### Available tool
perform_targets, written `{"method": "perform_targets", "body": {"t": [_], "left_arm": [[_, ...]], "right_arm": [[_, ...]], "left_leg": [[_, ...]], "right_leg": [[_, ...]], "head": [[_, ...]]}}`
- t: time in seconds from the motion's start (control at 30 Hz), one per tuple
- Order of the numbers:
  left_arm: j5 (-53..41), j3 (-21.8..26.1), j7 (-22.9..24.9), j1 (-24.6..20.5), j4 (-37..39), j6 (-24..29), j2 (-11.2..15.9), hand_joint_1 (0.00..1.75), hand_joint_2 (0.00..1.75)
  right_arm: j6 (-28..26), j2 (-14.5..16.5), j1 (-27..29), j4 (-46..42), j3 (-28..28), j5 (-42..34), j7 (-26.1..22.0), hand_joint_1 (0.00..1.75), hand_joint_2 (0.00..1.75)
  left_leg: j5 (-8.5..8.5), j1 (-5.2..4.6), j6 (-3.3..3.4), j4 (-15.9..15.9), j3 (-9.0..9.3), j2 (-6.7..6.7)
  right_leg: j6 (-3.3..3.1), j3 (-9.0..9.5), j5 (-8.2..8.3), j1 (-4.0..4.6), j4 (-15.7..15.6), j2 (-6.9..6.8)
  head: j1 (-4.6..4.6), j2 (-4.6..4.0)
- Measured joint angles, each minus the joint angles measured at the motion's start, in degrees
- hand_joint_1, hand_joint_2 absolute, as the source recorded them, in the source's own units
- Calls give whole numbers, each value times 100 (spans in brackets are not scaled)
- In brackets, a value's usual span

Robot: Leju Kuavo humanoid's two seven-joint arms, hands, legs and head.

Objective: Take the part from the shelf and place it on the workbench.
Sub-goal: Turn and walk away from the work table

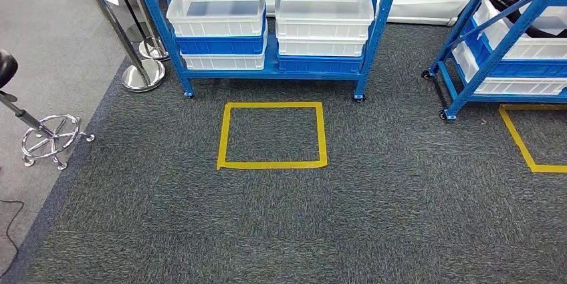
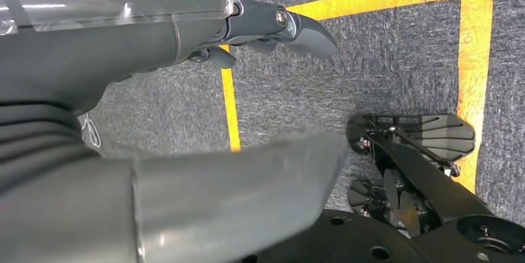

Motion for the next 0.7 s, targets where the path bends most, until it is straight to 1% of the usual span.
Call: {"method": "perform_targets", "body": {"t": [0.3,0.37,0.47,0.7], "left_arm": [[0,-22,0,-1,0,0,3,0,175],[-31,36,-2,-16,0,0,2,0,175],[-297,274,-29,-65,0,3,1,0,175],[-1375,933,-155,-233,19,45,-32,0,175]], "right_arm": [[0,-4,2,-7,39,0,0,0,175],[-5,-4,-8,-7,38,10,0,0,175],[-77,-2,-44,-5,7,137,1,0,175],[-386,42,-189,74,-188,662,21,0,175]], "left_leg": [[-1,0,-1,0,0,0],[-1,0,-1,0,0,0],[0,0,-1,0,0,0],[0,0,0,0,3,0]], "right_leg": [[0,0,0,0,0,0],[0,0,0,0,0,0],[0,1,0,0,0,0],[0,4,0,0,0,0]], "head": [[-1,0],[-1,0],[0,0],[0,0]]}}
